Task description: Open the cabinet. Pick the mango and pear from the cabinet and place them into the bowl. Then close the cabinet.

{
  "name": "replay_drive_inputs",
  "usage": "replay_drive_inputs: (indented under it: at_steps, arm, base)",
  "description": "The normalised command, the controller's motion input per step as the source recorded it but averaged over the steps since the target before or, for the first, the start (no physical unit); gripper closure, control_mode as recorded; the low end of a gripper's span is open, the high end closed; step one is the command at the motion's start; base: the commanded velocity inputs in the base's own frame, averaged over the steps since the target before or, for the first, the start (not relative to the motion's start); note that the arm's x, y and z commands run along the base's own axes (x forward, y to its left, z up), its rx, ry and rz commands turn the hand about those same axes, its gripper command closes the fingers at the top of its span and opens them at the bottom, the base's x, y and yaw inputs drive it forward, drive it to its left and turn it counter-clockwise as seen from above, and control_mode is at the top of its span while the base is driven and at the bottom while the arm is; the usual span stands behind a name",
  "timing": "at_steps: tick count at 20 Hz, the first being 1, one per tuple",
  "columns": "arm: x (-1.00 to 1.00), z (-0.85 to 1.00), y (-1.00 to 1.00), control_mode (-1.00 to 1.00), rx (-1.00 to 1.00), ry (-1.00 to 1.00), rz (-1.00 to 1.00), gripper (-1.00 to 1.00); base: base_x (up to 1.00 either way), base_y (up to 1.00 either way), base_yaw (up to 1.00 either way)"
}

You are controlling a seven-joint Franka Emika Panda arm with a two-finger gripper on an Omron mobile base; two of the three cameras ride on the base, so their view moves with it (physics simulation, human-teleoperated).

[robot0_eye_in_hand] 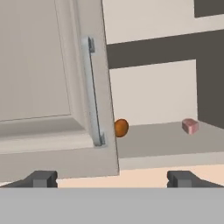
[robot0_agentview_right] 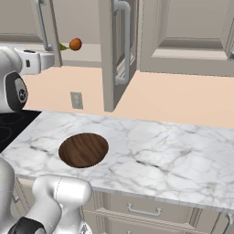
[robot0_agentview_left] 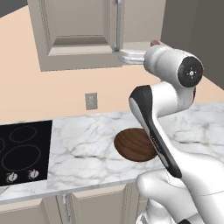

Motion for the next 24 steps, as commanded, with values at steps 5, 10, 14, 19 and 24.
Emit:
replay_drive_inputs:
  at_steps: [5,10,14,19,24]
  arm:
    - [0.0,-0.03,0.02,-1.0,-0.05,-0.28,0.08,-1.0]
    - [0.0,0.01,0.1,-1.0,-0.06,-0.25,0.04,-1.0]
    - [0.03,0.0,0.02,-1.0,0.0,-0.03,0.0,-1.0]
    - [0.23,0.0,0.05,-1.0,0.0,0.0,-0.01,-1.0]
    - [0.56,0.0,0.14,-1.0,0.0,0.04,-0.02,-1.0]
  base:
    - [0.0,0.0,0.0]
    - [0.0,0.0,0.0]
    - [0.0,0.0,0.0]
    - [0.0,0.0,0.0]
    - [0.0,0.0,0.0]
